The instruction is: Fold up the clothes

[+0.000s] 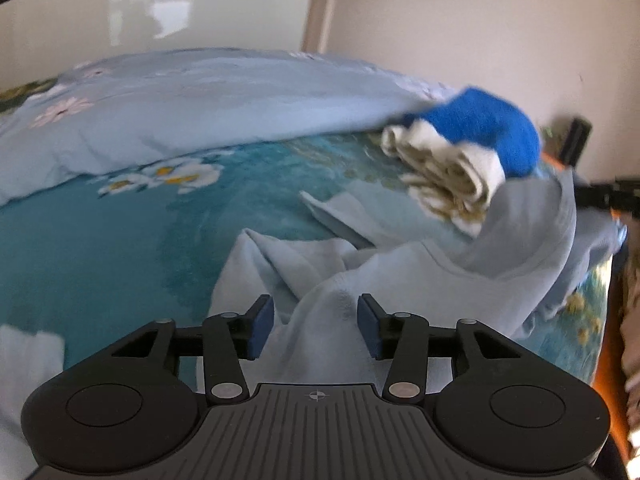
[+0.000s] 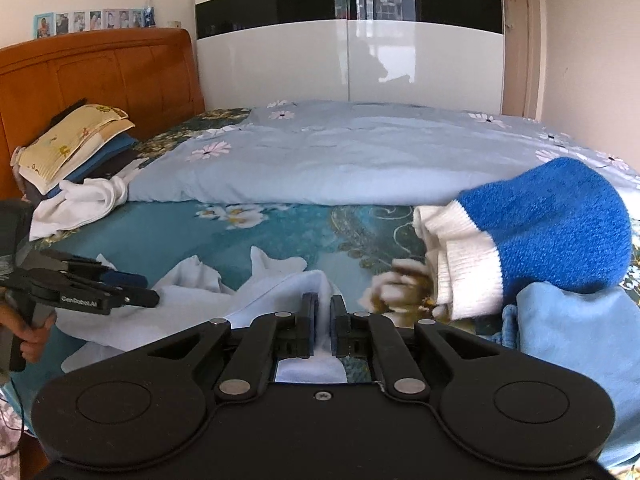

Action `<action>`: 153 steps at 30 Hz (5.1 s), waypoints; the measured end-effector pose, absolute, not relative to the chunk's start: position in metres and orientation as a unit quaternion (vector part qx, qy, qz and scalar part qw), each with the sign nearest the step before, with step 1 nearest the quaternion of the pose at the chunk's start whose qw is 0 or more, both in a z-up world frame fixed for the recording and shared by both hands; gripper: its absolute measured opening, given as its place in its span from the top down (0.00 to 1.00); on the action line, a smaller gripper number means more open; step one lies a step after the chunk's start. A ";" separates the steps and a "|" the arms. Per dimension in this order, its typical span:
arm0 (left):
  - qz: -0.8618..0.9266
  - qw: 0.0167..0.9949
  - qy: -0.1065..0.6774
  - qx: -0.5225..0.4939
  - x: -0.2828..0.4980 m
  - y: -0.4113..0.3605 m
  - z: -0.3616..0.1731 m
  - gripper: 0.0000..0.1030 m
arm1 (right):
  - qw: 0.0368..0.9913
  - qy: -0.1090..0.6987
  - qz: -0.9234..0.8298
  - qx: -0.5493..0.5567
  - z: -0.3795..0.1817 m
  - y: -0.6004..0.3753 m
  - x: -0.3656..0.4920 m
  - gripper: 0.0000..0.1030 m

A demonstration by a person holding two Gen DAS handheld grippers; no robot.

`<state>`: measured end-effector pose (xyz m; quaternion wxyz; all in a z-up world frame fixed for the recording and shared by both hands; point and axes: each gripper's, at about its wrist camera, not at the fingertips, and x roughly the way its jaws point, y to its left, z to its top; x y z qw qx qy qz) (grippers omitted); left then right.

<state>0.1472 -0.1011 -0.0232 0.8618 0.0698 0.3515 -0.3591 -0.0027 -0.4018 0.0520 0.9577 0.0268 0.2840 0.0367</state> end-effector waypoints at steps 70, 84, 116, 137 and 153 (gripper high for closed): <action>-0.401 0.847 0.348 -0.022 0.166 -0.074 -0.027 0.58 | 0.897 0.376 0.225 0.059 -0.007 -0.376 -0.035 0.42; -0.397 0.848 0.350 0.011 0.150 -0.092 -0.032 0.75 | 0.889 0.388 0.220 0.106 -0.021 -0.375 -0.035 0.67; -0.135 0.988 -0.057 0.046 0.043 -0.013 0.260 0.95 | 0.996 -0.022 -0.001 -0.088 0.248 -0.305 -0.006 0.97; -0.098 0.983 -0.135 0.069 -0.037 0.001 0.305 0.95 | 0.988 -0.068 0.072 -0.119 0.307 -0.297 -0.084 0.97; -0.080 0.990 0.098 0.054 0.156 -0.012 0.157 0.95 | 0.983 0.145 0.051 -0.097 0.188 -0.282 0.109 0.97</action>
